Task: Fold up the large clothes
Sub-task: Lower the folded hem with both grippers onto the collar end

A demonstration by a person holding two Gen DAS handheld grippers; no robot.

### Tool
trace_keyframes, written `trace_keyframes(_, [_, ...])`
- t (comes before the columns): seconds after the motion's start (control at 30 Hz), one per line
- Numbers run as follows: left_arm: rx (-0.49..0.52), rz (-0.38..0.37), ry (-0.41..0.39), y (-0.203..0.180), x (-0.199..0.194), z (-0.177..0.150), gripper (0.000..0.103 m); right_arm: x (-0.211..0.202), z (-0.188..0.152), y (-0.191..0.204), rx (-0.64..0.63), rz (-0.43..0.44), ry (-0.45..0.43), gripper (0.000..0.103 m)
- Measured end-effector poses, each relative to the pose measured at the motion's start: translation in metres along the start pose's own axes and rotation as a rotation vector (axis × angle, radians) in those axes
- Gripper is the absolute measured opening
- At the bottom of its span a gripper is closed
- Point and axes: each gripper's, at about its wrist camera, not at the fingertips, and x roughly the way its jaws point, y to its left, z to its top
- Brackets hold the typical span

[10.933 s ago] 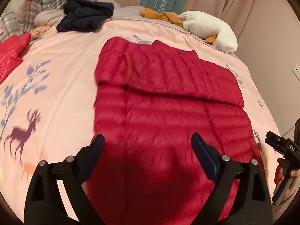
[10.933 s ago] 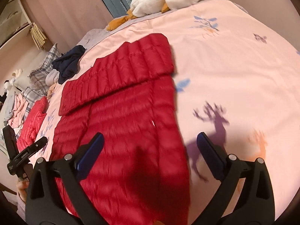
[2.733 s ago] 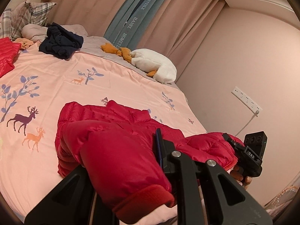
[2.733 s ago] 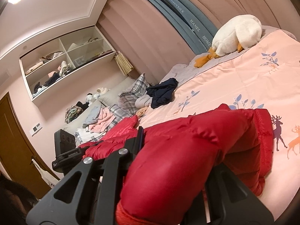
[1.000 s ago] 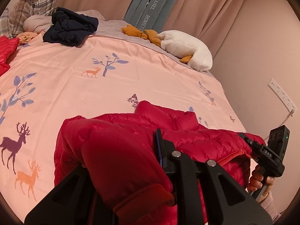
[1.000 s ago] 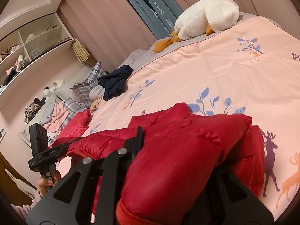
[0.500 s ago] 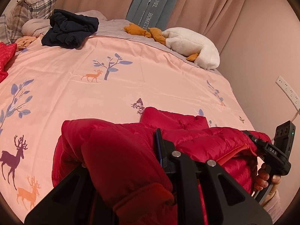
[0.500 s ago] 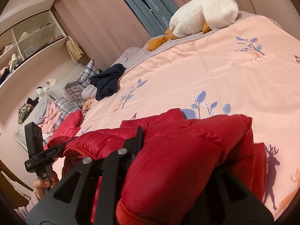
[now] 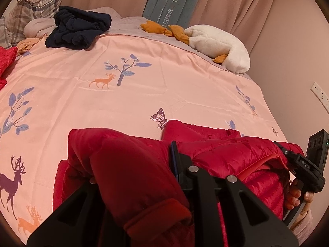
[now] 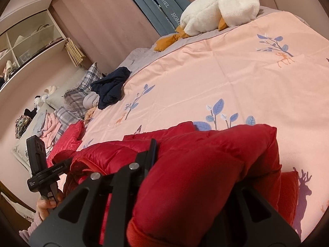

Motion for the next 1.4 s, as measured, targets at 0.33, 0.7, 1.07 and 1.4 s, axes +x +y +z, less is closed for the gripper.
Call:
trace_keyframes(0.33, [-0.043, 0.003, 0.045, 0.012, 0.023, 0.000, 0.017, 0.022, 0.003, -0.009, 0.020, -0.017, 0.048, 0.017])
trace_keyframes(0.7, [-0.051, 0.010, 0.058, 0.016, 0.032, -0.003, 0.017, 0.033, 0.000, -0.016, 0.045, -0.019, 0.077, 0.017])
trace_keyframes(1.07, [-0.068, 0.005, 0.070, 0.018, 0.034, -0.002, 0.017, 0.028, 0.002, -0.017, 0.079, 0.005, 0.082, 0.025])
trace_keyframes(1.4, [-0.125, -0.002, 0.071, 0.018, 0.026, 0.001, 0.023, 0.012, 0.007, -0.010, 0.122, 0.070, 0.054, 0.051])
